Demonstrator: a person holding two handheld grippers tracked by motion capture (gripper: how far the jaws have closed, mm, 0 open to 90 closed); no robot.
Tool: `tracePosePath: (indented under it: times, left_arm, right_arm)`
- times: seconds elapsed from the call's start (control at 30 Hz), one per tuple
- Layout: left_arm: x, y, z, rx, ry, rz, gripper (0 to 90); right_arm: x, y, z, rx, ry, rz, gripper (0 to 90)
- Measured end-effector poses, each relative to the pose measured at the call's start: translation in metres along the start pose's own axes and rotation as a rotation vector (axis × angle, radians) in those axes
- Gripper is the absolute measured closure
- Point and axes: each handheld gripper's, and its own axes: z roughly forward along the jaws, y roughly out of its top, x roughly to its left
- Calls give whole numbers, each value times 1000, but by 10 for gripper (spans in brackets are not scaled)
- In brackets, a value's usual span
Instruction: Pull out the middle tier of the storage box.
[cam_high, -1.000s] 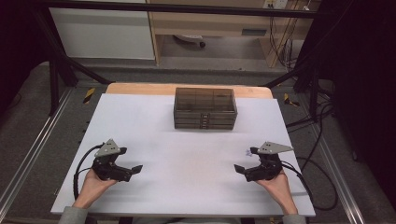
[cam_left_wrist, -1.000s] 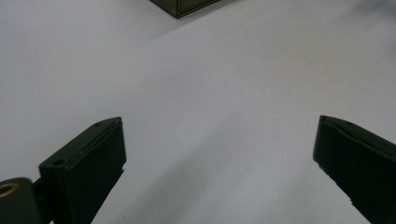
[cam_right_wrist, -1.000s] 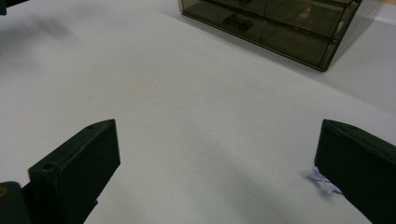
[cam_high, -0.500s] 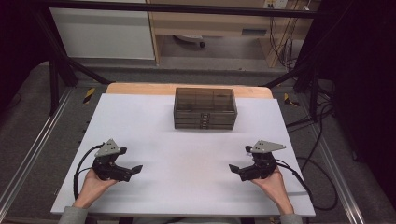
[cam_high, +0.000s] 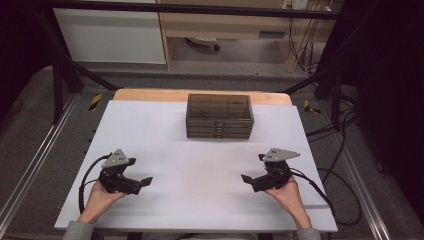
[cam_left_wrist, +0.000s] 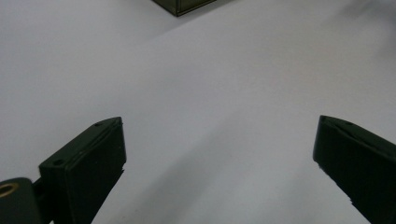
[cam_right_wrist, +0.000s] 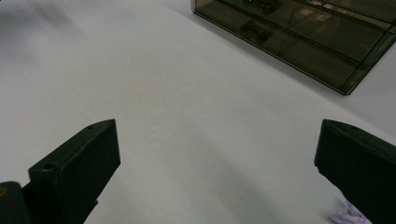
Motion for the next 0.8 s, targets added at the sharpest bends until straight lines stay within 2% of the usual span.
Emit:
tracePosePath:
  times: [0.8]
  left_arm:
    - [2,0,0,0,4,-5,23]
  right_arm:
    - [12,27,14,17,-27,-93,10]
